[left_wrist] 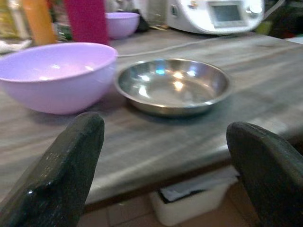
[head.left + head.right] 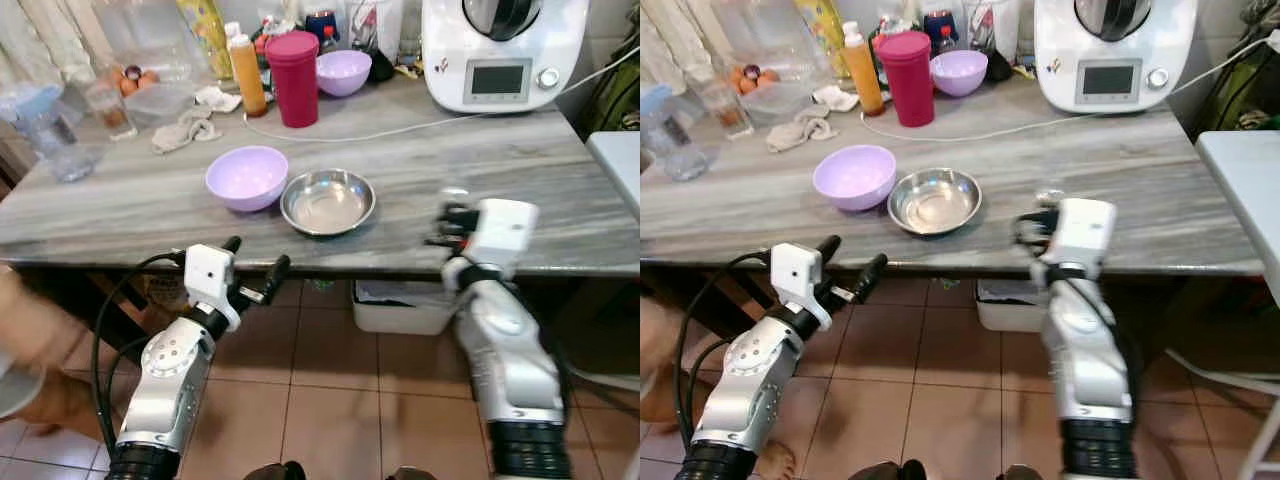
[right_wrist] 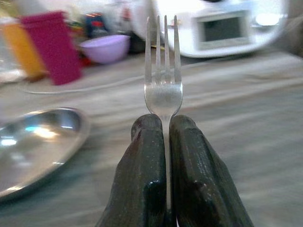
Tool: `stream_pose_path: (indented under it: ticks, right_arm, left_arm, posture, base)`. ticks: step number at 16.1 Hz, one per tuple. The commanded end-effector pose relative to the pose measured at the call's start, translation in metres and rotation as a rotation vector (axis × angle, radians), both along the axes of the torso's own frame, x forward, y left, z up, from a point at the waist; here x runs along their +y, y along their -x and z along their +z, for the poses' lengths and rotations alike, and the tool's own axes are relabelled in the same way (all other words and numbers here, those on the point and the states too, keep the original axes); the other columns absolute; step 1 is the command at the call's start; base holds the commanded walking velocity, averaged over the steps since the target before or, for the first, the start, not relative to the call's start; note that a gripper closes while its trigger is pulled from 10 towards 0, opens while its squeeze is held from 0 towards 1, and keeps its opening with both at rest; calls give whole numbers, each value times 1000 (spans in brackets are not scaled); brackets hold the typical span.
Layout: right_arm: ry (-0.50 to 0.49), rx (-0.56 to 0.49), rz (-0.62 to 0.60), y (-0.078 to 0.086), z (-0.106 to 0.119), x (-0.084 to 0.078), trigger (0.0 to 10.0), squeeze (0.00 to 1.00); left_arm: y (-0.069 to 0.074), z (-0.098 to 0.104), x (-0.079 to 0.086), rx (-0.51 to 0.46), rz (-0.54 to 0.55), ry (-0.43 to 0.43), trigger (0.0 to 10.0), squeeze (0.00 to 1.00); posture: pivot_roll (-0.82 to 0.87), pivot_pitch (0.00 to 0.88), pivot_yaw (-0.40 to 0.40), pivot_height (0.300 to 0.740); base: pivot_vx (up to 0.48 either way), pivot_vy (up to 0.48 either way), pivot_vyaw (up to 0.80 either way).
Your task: Setting the table
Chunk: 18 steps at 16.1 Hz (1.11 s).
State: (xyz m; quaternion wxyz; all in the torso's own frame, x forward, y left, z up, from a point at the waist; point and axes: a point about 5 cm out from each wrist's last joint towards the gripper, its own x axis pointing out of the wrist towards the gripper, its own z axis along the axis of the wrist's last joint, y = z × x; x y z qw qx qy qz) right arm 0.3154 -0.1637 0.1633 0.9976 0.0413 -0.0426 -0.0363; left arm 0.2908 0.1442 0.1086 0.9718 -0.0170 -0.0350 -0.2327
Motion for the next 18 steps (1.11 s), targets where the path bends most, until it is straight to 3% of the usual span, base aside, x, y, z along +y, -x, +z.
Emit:
stream_pose_path:
  ticks: [1, 6, 10, 14, 15, 18]
  right_arm:
    - [-18, 7, -24, -6, 3, -6, 10000, 0]
    - [10, 58, -48, -18, 2, -25, 10000, 0]
    - [-6, 76, -24, -35, 7, -32, 10000, 0]
    - [-50, 101, 18, -59, 13, -23, 10000, 0]
    - [-108, 116, 24, -69, 13, -14, 10000, 0]
    - [-160, 135, 59, -79, 12, 4, 10000, 0]
  left_arm:
    - [6, 1, 0, 0, -42, -13, 10000, 0]
    - [19, -6, -4, 19, -95, -37, 10000, 0]
    - [24, -7, -2, 32, -125, -51, 10000, 0]
    - [32, -7, -1, 40, -201, -87, 10000, 0]
    - [34, -5, -4, 33, -256, -108, 10000, 0]
    - [35, 0, -4, 21, -306, -114, 10000, 0]
  posture:
    - [-182, 131, 89, 740]
    - [-179, 146, 85, 740]
    - [-169, 168, 91, 740]
    - [-142, 173, 118, 740]
    - [-133, 163, 125, 740]
    - [-123, 156, 135, 740]
  base:
    - [0, 0, 0]
    - [0, 0, 0]
    - [0, 0, 0]
    - [0, 0, 0]
    - [0, 0, 0]
    - [0, 0, 0]
